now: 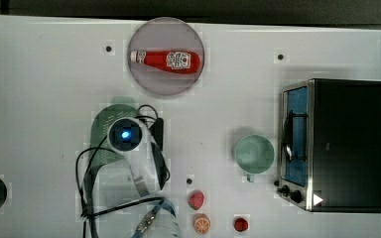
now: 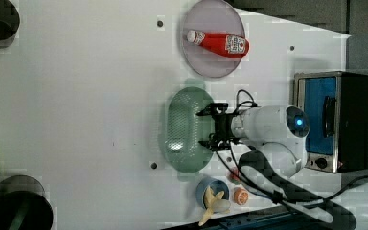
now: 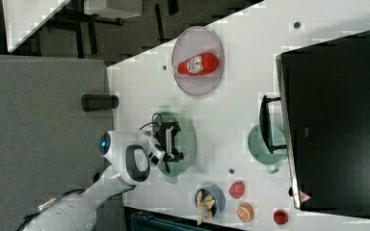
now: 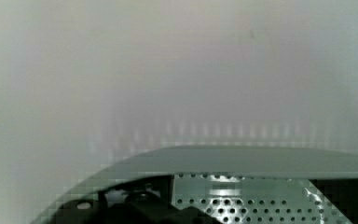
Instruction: Drag strainer left to right.
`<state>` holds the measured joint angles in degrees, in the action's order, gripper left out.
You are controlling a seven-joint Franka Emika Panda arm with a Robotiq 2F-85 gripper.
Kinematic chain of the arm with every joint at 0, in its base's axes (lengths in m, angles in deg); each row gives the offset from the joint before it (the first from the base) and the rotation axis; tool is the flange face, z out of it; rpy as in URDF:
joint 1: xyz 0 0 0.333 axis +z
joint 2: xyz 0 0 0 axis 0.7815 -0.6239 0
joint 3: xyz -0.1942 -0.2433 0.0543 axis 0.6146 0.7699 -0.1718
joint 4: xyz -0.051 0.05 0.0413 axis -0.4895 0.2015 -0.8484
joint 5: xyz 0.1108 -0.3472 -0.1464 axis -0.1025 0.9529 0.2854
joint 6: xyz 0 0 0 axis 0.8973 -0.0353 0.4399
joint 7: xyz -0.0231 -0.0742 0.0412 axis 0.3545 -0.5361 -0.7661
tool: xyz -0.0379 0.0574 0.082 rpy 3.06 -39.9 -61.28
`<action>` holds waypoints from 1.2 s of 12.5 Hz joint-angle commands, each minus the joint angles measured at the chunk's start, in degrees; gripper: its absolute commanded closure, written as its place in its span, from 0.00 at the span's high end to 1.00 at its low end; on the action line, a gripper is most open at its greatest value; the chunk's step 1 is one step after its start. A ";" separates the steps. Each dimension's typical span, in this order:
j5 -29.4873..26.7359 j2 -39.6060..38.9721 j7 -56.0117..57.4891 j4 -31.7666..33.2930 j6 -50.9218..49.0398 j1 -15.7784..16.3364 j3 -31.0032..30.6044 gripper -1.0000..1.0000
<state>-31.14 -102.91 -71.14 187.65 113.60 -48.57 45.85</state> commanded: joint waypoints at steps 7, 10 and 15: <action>-1.24 1.48 16.89 0.78 0.81 -2.11 10.95 1.00; -1.24 1.48 20.63 0.90 0.83 -2.13 14.89 1.00; -1.12 1.46 21.89 0.86 0.86 -2.14 19.42 1.00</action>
<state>-32.38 -101.31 -52.99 189.21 114.83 -50.45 66.84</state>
